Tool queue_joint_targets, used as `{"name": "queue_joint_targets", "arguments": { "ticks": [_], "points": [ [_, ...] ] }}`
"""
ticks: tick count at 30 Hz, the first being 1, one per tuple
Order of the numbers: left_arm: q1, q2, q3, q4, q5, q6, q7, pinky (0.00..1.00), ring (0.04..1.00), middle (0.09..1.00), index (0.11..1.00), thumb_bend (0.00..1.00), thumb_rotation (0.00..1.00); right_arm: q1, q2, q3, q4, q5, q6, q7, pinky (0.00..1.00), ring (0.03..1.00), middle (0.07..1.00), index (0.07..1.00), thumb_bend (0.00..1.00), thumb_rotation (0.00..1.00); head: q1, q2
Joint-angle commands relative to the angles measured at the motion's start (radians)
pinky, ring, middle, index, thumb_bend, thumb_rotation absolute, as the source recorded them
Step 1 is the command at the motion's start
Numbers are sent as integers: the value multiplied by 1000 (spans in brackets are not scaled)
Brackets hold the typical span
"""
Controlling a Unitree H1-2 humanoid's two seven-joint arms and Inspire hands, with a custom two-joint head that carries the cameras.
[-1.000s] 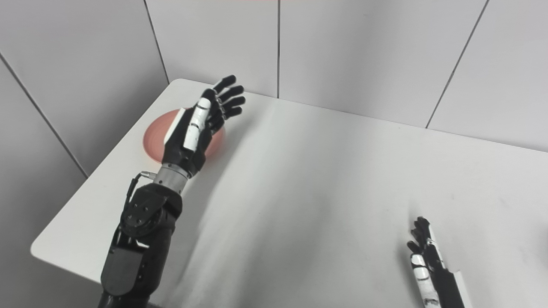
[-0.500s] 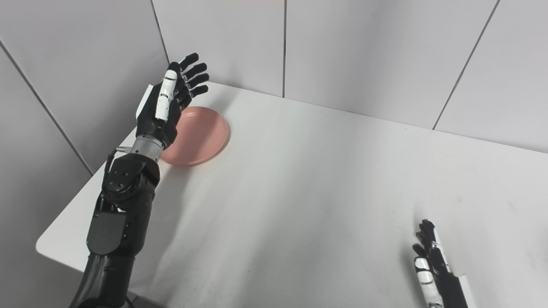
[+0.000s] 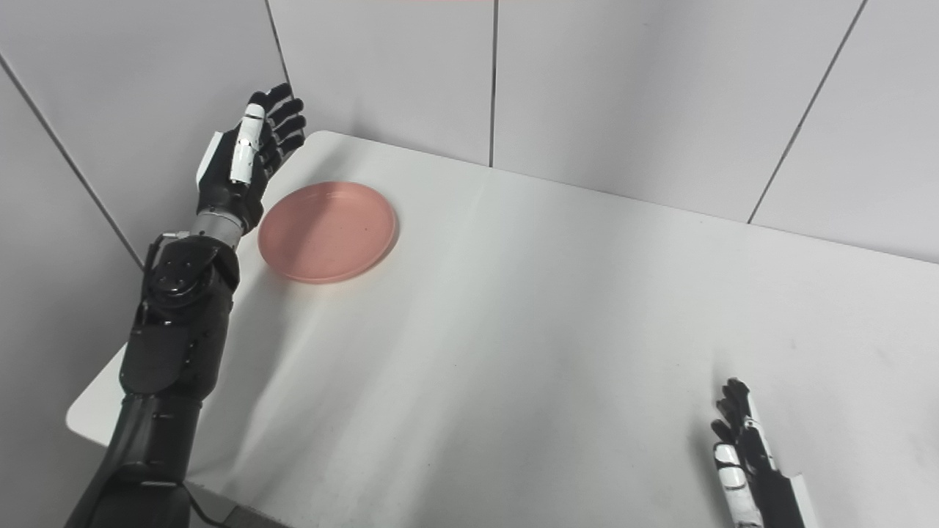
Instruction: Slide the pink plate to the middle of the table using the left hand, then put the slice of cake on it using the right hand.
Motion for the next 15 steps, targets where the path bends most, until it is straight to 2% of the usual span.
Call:
{"name": "queue_joint_targets", "arguments": {
  "ticks": [1,7,15],
  "points": [
    [-50,36,24,3,-30,-46,-7,853,874,868,844,417,1000,19,-11,-9,10,-5,36,-1,1000,984,995,993,373,1000,1,-1],
    [-67,59,50,97,-75,-56,-24,862,886,893,866,411,1000,20,-17,-9,11,-12,40,0,1000,986,997,996,397,1000,5,-2],
    [-84,79,70,168,-97,-62,-27,869,889,895,875,416,1000,22,-17,-10,7,-8,41,1,1000,983,996,996,393,1000,9,1]
  ]
}}
